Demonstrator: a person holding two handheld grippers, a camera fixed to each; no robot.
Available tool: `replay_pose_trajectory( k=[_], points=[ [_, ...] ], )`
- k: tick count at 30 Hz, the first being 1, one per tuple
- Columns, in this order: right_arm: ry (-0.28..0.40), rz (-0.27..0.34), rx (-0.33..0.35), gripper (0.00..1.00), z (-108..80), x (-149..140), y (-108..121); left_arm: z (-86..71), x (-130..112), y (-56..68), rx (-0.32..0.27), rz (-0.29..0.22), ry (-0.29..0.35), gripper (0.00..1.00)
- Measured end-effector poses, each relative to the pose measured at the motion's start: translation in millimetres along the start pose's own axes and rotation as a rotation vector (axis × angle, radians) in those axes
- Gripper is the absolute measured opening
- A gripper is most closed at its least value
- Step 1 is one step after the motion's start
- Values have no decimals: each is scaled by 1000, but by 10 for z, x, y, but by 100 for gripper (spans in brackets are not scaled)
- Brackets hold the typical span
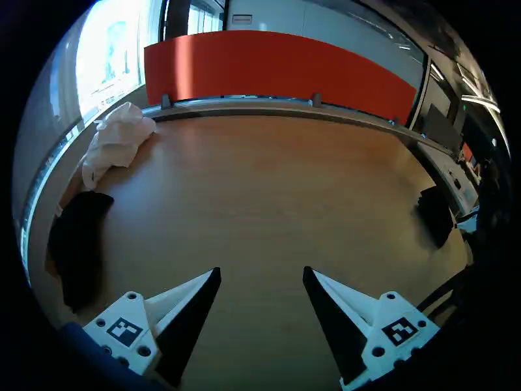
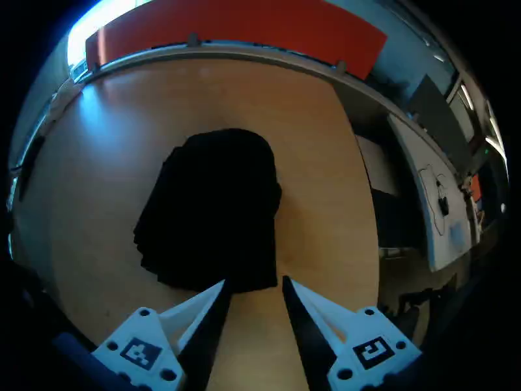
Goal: Fold towel
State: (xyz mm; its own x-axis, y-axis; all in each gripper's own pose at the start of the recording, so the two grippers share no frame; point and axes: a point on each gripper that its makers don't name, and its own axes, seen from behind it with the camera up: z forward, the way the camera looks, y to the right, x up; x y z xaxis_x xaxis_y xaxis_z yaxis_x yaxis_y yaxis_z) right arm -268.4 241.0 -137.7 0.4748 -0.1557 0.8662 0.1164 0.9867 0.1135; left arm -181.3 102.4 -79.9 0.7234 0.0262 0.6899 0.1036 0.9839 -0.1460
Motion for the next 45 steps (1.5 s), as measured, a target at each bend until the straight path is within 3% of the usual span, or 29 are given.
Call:
replay_pose_trajectory(
  k=[5,7,18,27,41,45],
  points=[
    [41,6,-1,94,-44,100,-78,7,23,-6,-2,12,8,93],
    [52,8,-1,97,-59,129,-107,8,36,-5,-4,15,12,93],
    [126,26,-1,97,-168,322,-251,-6,99,-58,-9,10,36,93],
    [367,78,11,97,-473,902,-564,-6,271,-98,-13,12,91,93],
    [629,90,37,97,-890,1591,-1042,6,626,-212,8,39,197,93],
    [700,125,34,97,-1000,1797,-1106,-17,743,-277,27,26,244,93]
  ],
)
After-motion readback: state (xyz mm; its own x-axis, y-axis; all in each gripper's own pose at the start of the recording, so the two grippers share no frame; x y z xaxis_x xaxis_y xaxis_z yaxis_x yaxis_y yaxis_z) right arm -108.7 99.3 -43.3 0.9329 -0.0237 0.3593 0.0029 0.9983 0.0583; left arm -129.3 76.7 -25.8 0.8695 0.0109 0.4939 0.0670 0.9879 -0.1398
